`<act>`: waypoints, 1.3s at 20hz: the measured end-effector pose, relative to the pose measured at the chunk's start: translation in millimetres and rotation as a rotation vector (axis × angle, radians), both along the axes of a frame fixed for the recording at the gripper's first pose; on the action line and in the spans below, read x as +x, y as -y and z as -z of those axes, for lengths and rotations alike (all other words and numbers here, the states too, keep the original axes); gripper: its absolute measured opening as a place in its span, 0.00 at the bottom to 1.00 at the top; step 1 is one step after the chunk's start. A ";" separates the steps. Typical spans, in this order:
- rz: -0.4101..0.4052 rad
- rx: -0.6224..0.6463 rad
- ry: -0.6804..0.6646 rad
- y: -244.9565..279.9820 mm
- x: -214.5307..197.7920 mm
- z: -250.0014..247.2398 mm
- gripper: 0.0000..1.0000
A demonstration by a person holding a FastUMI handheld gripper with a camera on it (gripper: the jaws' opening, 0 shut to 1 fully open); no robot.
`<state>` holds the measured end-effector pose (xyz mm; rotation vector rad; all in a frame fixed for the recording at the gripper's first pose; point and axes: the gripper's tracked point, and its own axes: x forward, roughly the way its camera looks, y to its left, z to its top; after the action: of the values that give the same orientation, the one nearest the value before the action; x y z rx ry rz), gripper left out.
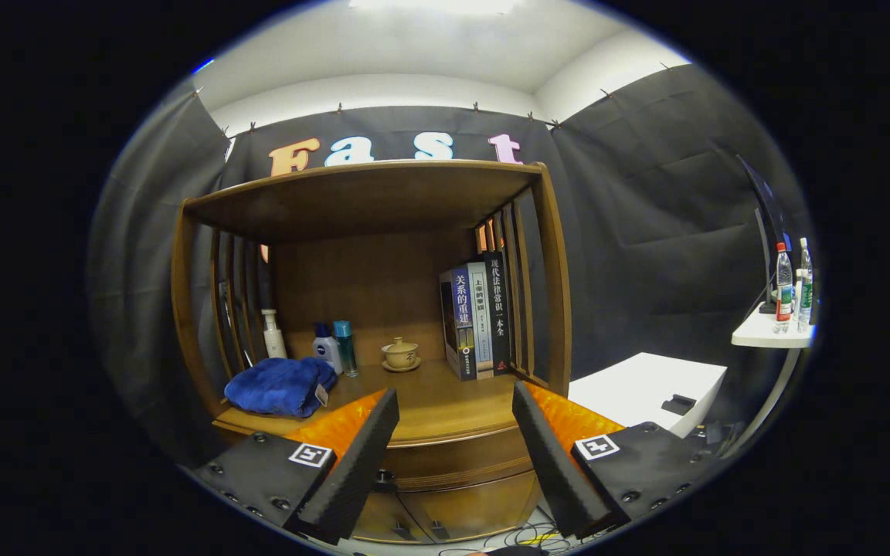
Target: Pull open the drawer, take out the items inside it, and place them on the countertop above the cabinet.
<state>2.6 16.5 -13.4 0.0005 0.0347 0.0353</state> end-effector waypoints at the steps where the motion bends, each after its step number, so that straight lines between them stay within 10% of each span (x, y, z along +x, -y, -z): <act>1: -0.002 -0.002 -0.001 -1.4 1.5 2.4 0.98; 26: -0.110 -0.011 -0.124 -63.4 61.7 153.0 0.98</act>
<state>64.2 79.8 -166.3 -0.0103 0.1593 0.1451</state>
